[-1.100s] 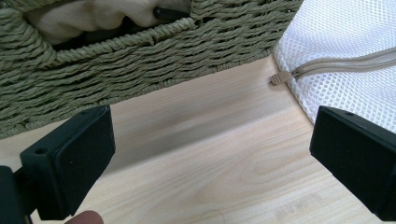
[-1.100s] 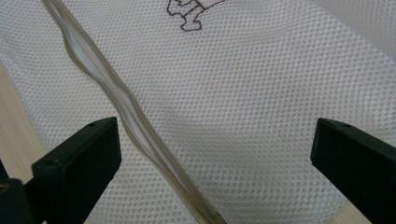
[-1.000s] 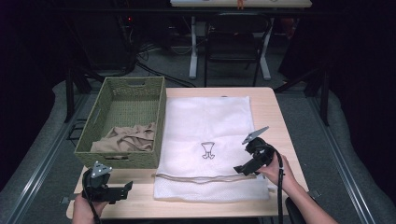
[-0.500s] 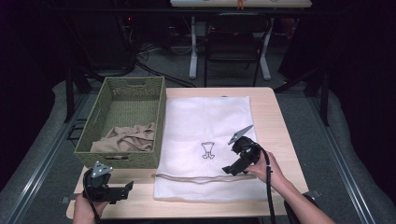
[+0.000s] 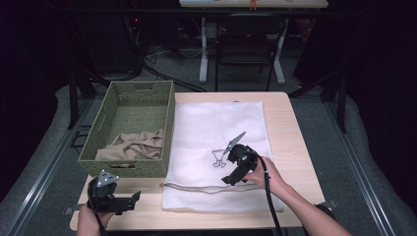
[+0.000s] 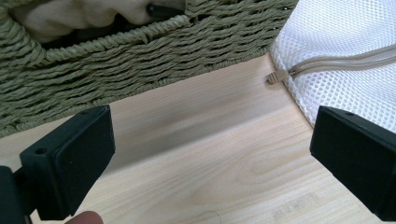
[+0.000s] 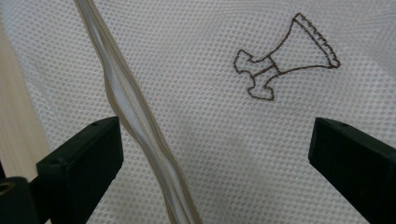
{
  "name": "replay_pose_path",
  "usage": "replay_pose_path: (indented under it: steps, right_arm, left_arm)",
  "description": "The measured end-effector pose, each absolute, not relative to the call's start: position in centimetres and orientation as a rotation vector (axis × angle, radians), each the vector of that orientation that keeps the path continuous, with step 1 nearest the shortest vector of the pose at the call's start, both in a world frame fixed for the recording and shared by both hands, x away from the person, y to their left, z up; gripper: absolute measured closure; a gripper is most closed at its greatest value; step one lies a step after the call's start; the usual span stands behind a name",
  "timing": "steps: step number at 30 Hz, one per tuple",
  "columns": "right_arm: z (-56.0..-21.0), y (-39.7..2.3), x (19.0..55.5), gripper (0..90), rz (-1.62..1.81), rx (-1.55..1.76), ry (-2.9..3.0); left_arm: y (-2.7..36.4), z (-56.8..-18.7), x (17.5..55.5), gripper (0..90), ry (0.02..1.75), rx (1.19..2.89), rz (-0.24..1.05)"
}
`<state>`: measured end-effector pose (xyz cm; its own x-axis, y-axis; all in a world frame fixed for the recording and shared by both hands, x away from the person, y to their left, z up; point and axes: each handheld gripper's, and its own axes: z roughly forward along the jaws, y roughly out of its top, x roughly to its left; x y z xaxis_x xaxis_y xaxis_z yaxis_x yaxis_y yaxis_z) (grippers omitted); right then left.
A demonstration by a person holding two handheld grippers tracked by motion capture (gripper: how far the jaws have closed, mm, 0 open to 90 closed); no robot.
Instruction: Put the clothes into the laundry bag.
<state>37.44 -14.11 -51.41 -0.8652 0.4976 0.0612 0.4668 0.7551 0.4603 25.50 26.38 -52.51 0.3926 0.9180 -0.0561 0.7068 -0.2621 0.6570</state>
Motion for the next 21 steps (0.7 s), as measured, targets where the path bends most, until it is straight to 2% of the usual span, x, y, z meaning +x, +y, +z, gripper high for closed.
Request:
replay_pose_path:
  steps: [17, 21]
  right_arm:
    - [-53.3, -12.3, 37.8, 8.2, 0.68, 0.755, 2.931]
    - [-53.5, -11.4, 38.2, 12.6, 0.679, 0.734, 2.953]
  left_arm:
    - [26.2, -52.4, 25.4, 0.1, 1.383, 2.054, 0.458]
    - [26.2, -52.6, 25.5, 0.1, 1.379, 2.058, 0.451]
